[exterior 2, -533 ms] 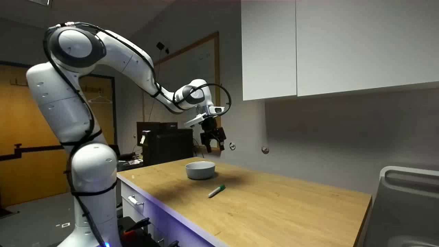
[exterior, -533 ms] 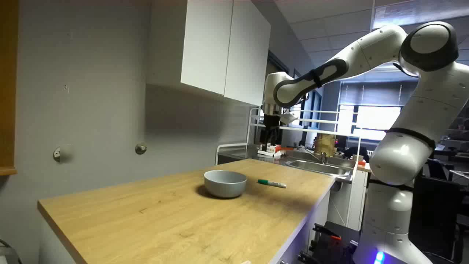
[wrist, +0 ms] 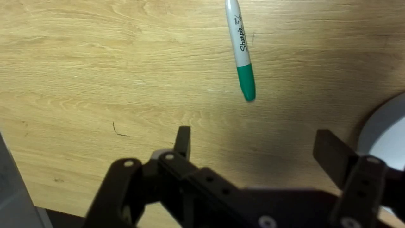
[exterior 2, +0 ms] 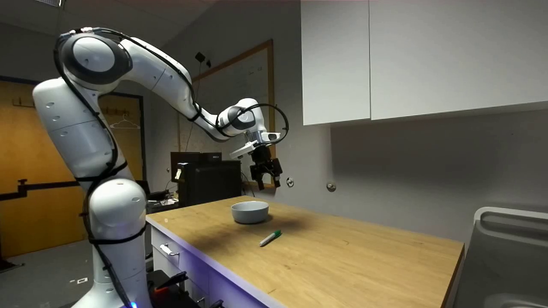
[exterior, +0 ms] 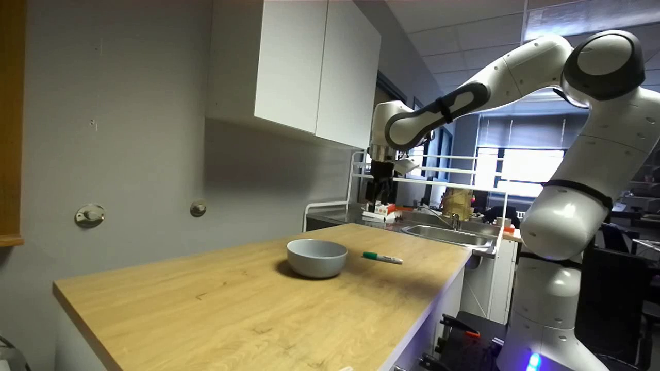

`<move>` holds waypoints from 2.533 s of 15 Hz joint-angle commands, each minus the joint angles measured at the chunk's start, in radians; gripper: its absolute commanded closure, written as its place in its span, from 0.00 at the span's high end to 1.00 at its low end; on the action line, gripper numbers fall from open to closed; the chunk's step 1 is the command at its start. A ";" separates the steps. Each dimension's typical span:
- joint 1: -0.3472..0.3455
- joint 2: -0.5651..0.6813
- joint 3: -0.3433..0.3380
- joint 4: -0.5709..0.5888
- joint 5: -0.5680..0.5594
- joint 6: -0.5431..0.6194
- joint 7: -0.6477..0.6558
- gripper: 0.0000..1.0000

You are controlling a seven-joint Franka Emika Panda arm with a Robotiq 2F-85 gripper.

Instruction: Put the marker in the bowl

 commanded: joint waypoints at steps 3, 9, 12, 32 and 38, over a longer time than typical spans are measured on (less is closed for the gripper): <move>0.013 0.000 -0.011 0.002 -0.004 -0.004 0.004 1.00; -0.007 0.064 -0.026 0.024 -0.025 0.012 0.027 1.00; -0.010 0.136 -0.053 0.045 -0.011 0.020 0.006 1.00; -0.006 0.542 -0.112 0.218 0.120 -0.065 -0.274 0.69; -0.003 0.547 -0.111 0.250 0.111 -0.121 -0.268 0.24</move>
